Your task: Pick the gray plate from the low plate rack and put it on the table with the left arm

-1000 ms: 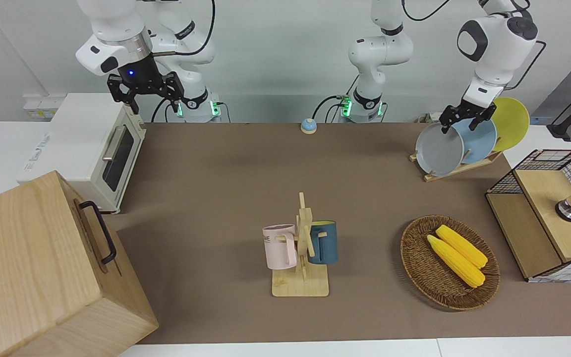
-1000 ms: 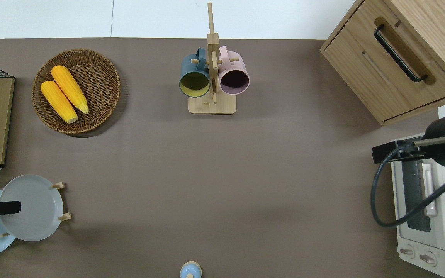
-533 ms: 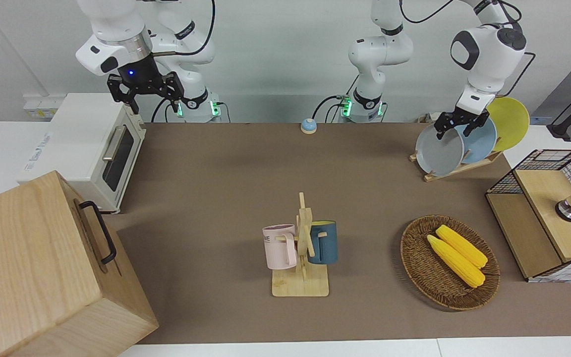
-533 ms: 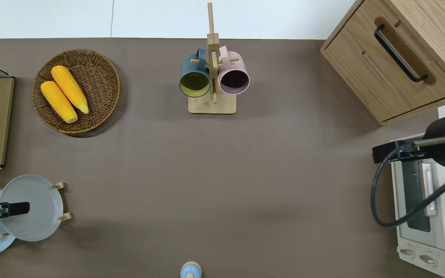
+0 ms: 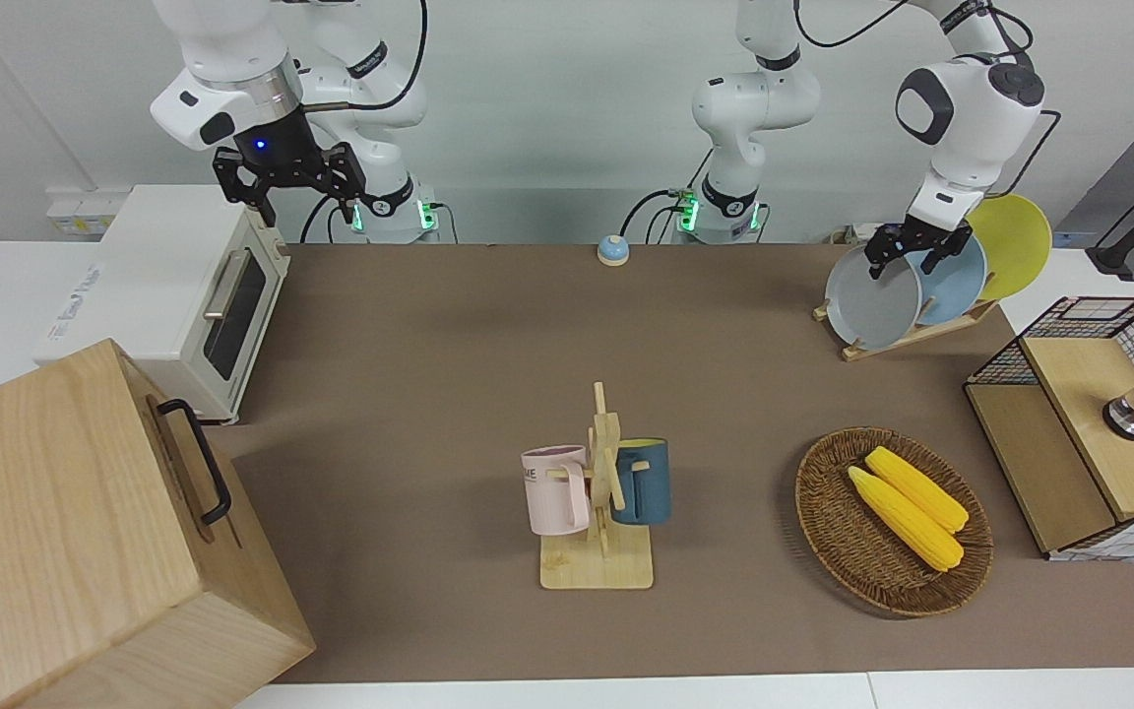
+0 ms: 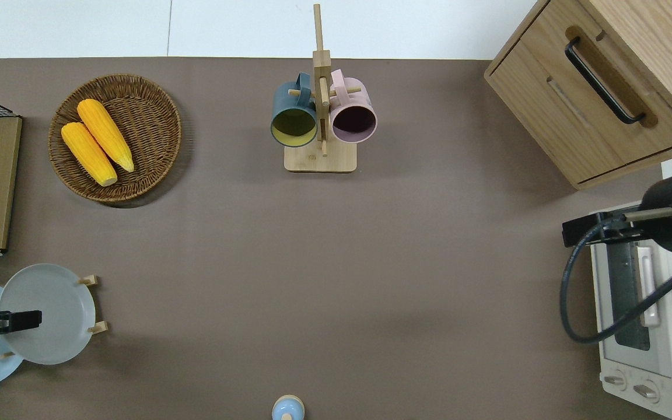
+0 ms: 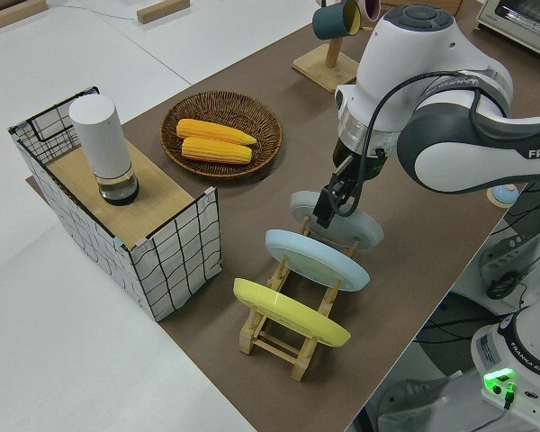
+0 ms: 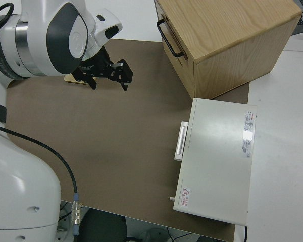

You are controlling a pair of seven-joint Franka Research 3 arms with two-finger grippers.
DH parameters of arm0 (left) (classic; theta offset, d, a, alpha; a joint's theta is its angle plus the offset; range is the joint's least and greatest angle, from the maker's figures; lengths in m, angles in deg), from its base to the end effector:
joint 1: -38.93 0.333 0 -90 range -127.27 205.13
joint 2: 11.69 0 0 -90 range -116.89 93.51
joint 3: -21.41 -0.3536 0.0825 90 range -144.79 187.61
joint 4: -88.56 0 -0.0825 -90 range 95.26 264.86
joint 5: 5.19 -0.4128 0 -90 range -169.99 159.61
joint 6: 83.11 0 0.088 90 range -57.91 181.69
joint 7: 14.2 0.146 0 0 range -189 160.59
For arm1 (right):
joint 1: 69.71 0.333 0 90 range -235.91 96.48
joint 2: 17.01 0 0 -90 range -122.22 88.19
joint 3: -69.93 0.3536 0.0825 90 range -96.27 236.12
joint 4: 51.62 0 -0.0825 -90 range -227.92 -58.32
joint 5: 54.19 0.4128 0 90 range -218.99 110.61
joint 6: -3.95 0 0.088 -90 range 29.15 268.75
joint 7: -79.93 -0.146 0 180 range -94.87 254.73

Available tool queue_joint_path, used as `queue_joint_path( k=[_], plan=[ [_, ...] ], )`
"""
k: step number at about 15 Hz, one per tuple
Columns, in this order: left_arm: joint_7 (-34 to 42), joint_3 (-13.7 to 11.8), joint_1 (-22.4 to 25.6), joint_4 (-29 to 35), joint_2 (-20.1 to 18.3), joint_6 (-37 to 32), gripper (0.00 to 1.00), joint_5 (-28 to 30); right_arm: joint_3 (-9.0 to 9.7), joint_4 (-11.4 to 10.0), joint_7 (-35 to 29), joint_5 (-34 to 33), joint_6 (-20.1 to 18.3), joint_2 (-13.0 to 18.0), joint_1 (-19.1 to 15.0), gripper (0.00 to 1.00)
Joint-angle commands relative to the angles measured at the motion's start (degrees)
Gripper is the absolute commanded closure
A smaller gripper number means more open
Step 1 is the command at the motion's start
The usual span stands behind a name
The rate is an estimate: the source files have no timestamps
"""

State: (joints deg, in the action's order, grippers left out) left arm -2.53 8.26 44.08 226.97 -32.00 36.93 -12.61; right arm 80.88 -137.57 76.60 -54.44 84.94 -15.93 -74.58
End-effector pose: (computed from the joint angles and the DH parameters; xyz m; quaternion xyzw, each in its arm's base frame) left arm 0.4254 0.1529 0.4243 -0.9996 -0.0198 -0.0091 0.0199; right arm 0.5544 0.0595 0.6554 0.9991 0.0236 -0.0336 0.0067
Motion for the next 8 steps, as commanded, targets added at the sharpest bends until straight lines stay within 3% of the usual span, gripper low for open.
queue_joint_path(
  k=[1, 6, 7, 8],
  plan=[
    [0.9, 0.0, 0.7, 1.8, -1.3, 1.7, 0.32, -0.8, 0.29, 0.3, 0.0, 0.4, -0.8, 0.1, -0.4, 0.013],
    [0.9, 0.0, 0.7, 2.3, -1.3, 2.8, 0.92, -0.8, 0.38, 0.3, 0.0, 0.4, -0.8, 0.1, -0.4, 0.013],
    [0.9, 0.0, 0.7, 2.4, -1.3, 3.0, 1.0, -0.8, 0.38, 0.3, 0.0, 0.4, -0.8, 0.1, -0.4, 0.011],
    [1.2, 0.1, 0.6, 2.4, -1.3, 2.9, 1.0, -0.8, 0.38, 0.3, 0.0, 0.4, -0.8, 0.1, -0.4, 0.011]
  ],
)
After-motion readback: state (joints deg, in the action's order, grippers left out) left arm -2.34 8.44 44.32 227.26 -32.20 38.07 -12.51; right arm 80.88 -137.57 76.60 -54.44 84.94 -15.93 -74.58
